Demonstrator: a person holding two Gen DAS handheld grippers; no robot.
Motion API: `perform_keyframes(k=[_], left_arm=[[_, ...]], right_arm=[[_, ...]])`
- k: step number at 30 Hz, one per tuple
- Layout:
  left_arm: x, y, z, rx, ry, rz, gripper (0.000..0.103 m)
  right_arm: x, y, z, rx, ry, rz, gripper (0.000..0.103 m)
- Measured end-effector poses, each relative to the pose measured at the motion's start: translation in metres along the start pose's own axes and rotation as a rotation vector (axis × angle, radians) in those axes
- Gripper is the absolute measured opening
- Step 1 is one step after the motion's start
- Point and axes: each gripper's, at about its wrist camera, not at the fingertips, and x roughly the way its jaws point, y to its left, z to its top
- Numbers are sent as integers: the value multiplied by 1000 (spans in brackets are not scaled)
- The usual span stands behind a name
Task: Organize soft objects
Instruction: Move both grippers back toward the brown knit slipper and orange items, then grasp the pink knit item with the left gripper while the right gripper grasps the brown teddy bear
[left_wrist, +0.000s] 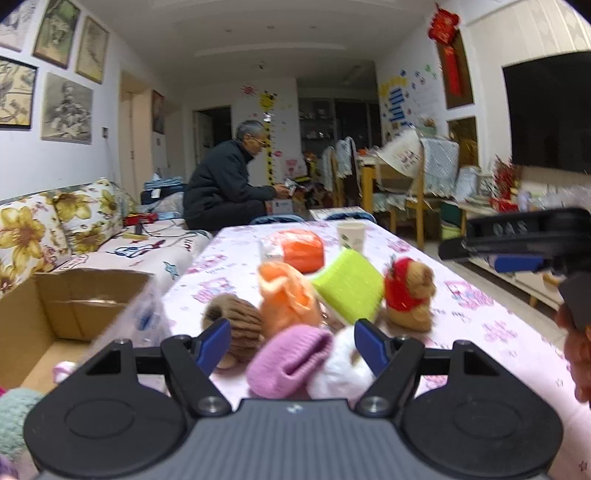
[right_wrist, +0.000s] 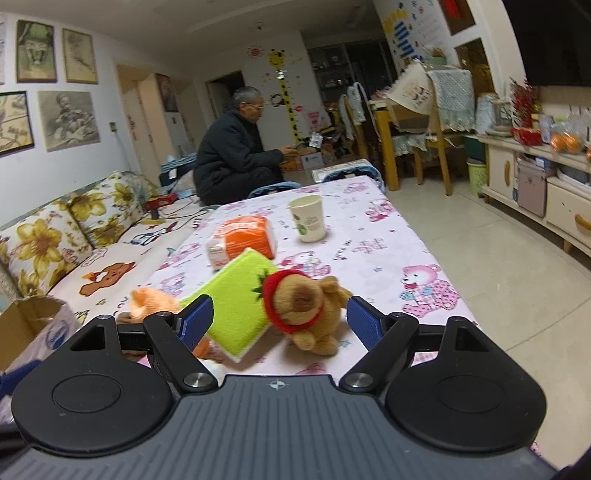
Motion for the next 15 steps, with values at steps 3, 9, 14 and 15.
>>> perform_keyframes(k=[3, 9, 14, 15], left_arm=[[11, -4, -3, -2, 37, -14, 74], [34, 0, -8, -31, 91, 4, 74], [55, 7, -9, -48, 117, -4, 73], [59, 9, -9, -53, 122, -10, 73]], right_arm=[[8, -11, 0, 24, 21, -13, 100], [27, -25, -4, 72, 44, -7, 100], [43, -29, -4, 81, 47, 0, 101], [44, -29, -4, 74, 36, 4, 101]])
